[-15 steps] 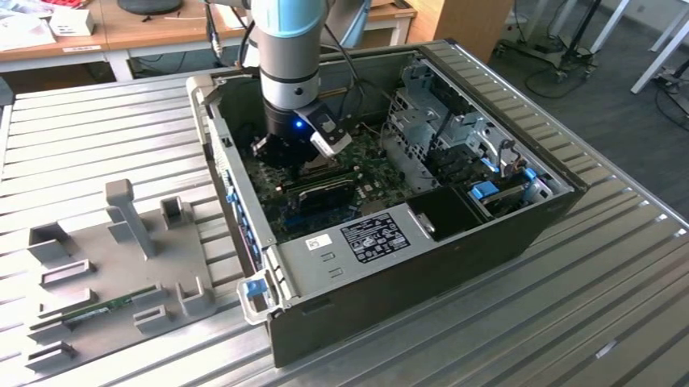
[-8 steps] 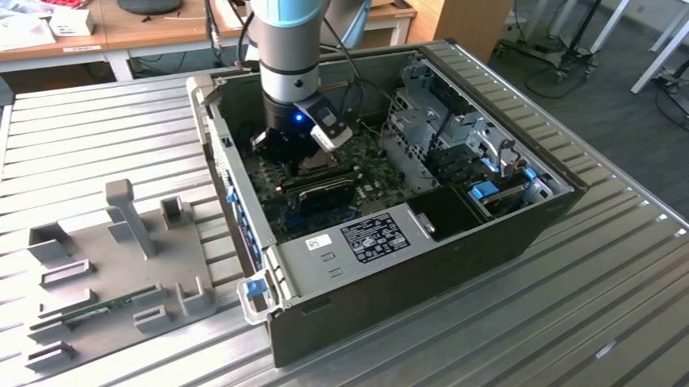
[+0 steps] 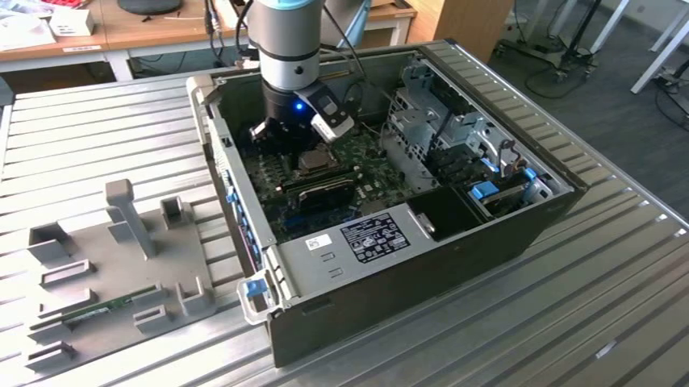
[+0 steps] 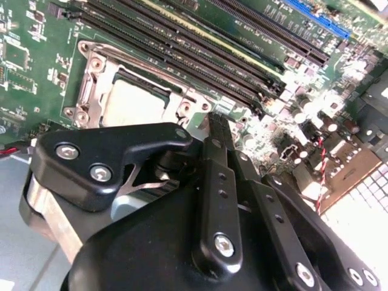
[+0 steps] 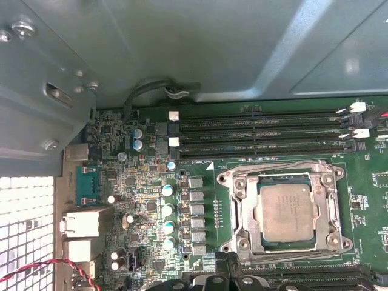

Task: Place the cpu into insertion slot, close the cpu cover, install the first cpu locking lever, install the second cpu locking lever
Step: 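Install the second cpu locking lever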

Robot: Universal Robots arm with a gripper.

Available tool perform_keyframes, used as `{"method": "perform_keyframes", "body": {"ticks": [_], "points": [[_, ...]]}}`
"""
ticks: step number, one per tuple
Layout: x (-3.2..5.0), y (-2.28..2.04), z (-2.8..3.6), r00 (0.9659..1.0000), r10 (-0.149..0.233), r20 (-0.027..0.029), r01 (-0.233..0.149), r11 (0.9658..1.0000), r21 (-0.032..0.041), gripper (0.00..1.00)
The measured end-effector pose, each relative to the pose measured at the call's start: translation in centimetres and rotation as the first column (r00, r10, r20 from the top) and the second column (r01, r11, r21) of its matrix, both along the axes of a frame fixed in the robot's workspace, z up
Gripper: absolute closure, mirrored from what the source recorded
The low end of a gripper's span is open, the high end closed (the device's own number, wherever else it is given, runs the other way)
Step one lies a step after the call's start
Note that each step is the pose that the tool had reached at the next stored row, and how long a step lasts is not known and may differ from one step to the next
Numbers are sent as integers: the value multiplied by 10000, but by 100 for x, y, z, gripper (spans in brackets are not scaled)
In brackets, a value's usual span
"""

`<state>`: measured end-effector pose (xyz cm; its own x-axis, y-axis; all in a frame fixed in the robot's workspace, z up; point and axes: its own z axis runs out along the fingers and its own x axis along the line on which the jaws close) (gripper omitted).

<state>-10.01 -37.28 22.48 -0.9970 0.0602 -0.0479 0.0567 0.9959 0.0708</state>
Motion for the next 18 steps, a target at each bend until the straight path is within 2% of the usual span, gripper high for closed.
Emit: {"method": "perform_keyframes", "body": {"ticks": [3, 7, 18], "points": [[2, 0, 1, 10000, 2, 0, -2, 10000, -1, 89], [70, 0, 0, 10000, 0, -1, 0, 10000, -1, 89], [404, 1, -5, 10000, 0, -2, 0, 10000, -1, 89]]}}
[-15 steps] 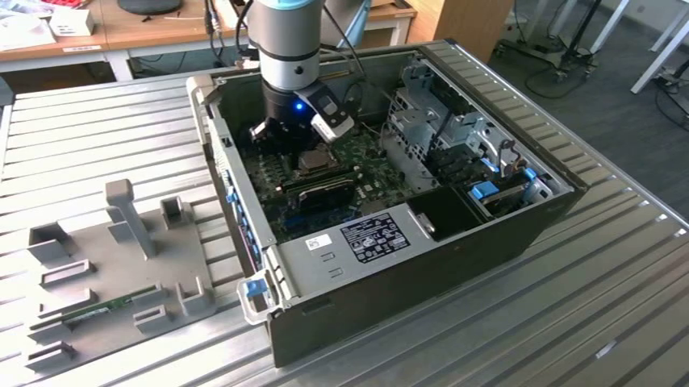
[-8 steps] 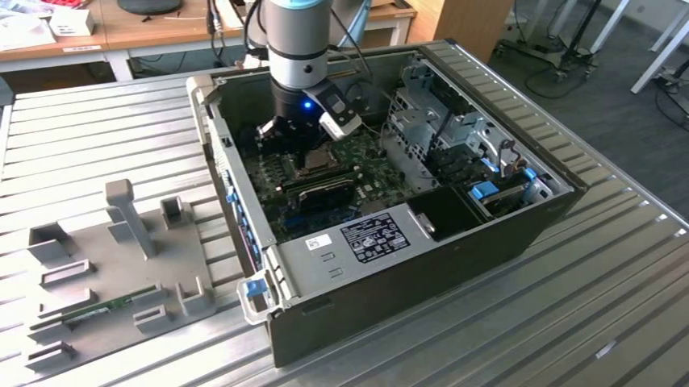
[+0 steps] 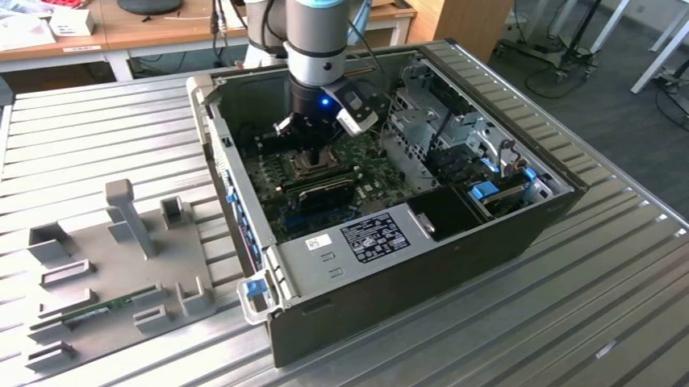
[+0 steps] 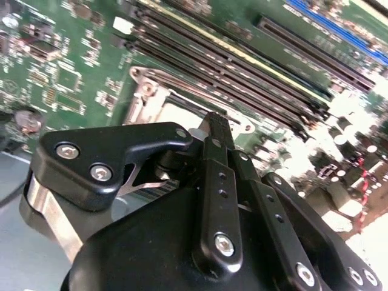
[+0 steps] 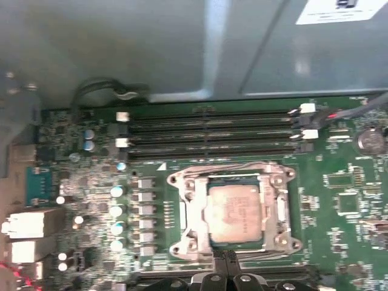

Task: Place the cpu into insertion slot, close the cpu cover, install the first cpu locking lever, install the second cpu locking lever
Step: 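Install the second cpu locking lever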

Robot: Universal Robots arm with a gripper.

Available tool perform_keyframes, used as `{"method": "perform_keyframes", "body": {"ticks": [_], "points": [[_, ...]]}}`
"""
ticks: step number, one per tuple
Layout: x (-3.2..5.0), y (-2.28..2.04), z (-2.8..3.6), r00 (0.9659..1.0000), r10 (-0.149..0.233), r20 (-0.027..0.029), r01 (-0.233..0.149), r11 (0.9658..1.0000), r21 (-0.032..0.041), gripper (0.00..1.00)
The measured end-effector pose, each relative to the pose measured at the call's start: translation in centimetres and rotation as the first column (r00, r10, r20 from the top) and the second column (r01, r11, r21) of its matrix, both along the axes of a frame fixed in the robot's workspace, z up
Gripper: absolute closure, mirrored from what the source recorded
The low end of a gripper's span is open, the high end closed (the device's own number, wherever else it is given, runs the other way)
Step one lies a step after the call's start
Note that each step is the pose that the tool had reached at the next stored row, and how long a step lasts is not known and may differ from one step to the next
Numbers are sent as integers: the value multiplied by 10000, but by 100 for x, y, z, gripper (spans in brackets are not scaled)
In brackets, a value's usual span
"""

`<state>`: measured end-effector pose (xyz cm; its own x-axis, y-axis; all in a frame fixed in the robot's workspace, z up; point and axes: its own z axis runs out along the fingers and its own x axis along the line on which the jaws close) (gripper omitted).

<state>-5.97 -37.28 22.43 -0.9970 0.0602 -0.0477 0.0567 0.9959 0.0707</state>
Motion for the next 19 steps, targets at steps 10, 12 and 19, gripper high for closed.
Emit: {"method": "perform_keyframes", "body": {"ticks": [10, 12, 19], "points": [[61, 186, -2, 10000, 0, 1, 0, 10000, 3, 89], [62, 225, -1, 10000, 0, 1, 0, 10000, 1, 89], [62, 231, -1, 10000, 0, 1, 0, 10000, 3, 89]]}}
